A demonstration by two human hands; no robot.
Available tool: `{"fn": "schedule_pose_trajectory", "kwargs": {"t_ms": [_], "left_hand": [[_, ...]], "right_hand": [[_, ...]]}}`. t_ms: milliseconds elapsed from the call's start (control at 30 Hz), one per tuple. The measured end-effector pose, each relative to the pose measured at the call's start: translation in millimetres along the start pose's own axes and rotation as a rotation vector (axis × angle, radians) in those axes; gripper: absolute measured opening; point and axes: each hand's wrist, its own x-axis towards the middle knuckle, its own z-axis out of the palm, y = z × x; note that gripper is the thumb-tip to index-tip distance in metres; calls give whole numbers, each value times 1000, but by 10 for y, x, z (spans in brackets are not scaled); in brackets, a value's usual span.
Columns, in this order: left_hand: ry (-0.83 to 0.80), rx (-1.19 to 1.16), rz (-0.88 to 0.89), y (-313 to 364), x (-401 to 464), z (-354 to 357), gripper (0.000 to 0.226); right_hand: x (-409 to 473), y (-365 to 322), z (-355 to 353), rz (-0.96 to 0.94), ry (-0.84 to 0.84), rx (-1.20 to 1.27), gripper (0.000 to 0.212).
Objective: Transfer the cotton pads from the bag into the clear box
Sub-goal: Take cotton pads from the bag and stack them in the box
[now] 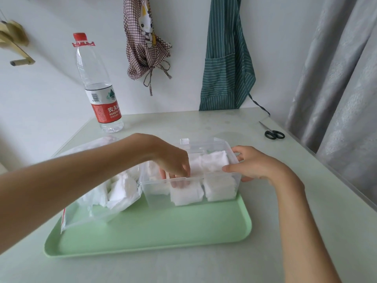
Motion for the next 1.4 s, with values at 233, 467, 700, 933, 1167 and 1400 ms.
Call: {"fn": "schedule_pose_trajectory", "kwargs": {"t_ms": [233,467,700,933,1167,1400], "left_hand": [[-124,-172,-71,68,117,44,34],[-80,-193,-79,148,66,11,40],[10,-393,-20,112,29,42,40],[852,-495,168,-617,-813,367,22],[966,-215,-66,-1370,-1172,724,23],[983,-350,-131,-1514,-953,802,16]], "right_hand": [[-9,3,8,4,-16,8,47],[-4,19,20,8,-43,57,44],[-30,-5,21,-10,-27,28,39],[-65,-115,42,-126,316,-132,62],[-333,-692,654,-679,499,-260,25],[-346,-1081,1562,-790,553,-621,12]]}}
